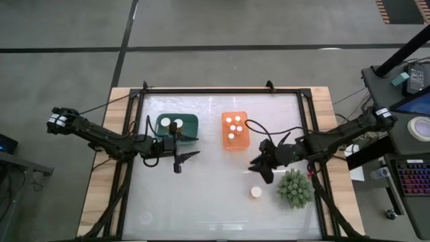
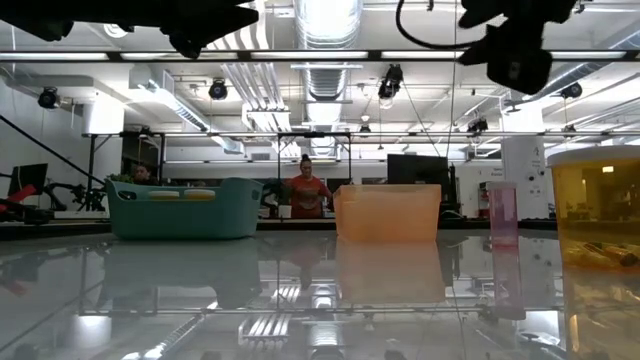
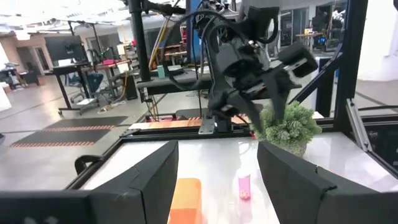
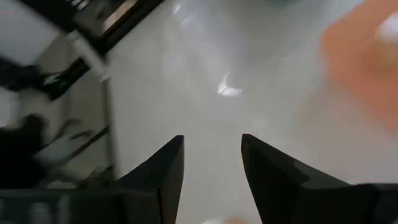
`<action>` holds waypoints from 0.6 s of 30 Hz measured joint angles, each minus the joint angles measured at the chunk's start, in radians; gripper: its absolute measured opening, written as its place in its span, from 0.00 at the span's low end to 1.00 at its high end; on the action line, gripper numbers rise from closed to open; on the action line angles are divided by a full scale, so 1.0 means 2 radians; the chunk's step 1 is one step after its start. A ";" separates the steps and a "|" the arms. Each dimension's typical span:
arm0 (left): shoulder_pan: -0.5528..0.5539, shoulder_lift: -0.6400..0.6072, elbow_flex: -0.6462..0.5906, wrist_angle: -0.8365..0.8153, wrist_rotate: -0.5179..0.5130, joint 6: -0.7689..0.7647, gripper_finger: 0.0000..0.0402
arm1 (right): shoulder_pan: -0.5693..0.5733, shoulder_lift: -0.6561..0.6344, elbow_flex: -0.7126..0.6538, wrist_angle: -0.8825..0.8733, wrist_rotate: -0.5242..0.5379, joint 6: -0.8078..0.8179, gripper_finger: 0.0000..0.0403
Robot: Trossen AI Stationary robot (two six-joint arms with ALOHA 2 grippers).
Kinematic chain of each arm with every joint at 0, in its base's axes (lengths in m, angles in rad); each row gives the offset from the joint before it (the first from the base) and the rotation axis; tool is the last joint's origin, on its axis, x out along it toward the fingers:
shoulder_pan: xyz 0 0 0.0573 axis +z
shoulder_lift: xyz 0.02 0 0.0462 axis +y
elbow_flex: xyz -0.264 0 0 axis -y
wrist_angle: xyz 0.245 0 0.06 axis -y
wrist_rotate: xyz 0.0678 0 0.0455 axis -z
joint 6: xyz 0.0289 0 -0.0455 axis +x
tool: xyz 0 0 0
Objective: Pick and place medicine bottles into bin by pill shape (circle, oval)
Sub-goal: Put the small pink pill bottle into the orange bin
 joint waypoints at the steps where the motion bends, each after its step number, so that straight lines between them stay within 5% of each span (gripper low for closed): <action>1: 0.000 0.000 0.000 0.000 0.000 0.000 0.51 | 0.001 0.001 0.000 0.001 -0.016 0.012 0.37; 7: 0.000 0.000 0.000 -0.001 0.000 0.000 0.51 | 0.002 0.026 0.019 -0.054 -0.045 0.059 0.35; 18: 0.000 0.000 0.000 -0.003 0.000 0.004 0.51 | -0.003 0.126 0.155 -0.365 0.009 0.122 0.34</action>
